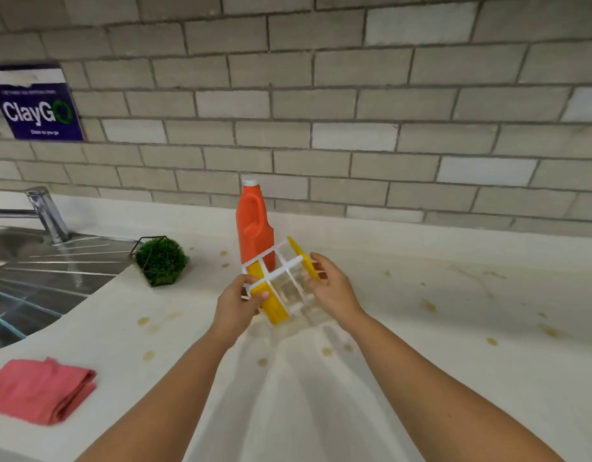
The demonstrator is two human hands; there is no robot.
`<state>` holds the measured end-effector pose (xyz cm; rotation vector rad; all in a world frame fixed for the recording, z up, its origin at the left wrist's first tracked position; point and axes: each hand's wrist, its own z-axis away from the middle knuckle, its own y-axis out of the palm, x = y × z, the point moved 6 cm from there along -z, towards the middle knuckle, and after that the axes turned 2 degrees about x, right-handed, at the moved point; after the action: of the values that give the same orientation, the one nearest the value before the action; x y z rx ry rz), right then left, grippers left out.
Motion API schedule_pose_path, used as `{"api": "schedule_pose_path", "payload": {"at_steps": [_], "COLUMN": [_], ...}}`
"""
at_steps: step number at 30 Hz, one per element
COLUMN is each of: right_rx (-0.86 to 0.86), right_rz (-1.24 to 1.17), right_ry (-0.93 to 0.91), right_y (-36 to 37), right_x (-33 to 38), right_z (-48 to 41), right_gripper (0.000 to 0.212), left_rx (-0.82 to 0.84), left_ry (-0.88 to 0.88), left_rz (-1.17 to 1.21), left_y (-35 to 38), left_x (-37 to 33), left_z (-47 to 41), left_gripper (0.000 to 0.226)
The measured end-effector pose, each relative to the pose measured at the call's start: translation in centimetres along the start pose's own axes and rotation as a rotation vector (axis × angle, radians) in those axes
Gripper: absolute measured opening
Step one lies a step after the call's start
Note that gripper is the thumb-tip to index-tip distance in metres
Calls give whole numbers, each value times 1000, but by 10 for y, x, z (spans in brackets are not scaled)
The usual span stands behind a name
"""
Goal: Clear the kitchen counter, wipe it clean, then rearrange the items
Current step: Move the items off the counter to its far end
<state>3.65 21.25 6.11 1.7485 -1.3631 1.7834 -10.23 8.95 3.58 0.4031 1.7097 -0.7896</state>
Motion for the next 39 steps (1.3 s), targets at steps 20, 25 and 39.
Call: {"api": "schedule_pose_path", "payload": {"at_steps": [20,25,39], "right_rx": [-621,-713,-911], "right_rz": [-321,-265,-197], "right_ry": [282,302,354], "right_y": [-302,-393,-569], "right_x": [-85,-109,-175], "right_z": [184,254,397], "right_gripper": [13,15,24], "left_rx": [777,910,927], "left_ry": [-6,28,299], "left_rz": [475,438,85], "left_y": [319,409,585], "left_x": [-119,-156,-217], "left_z": [129,204,354], "left_gripper": [16,19,27]}}
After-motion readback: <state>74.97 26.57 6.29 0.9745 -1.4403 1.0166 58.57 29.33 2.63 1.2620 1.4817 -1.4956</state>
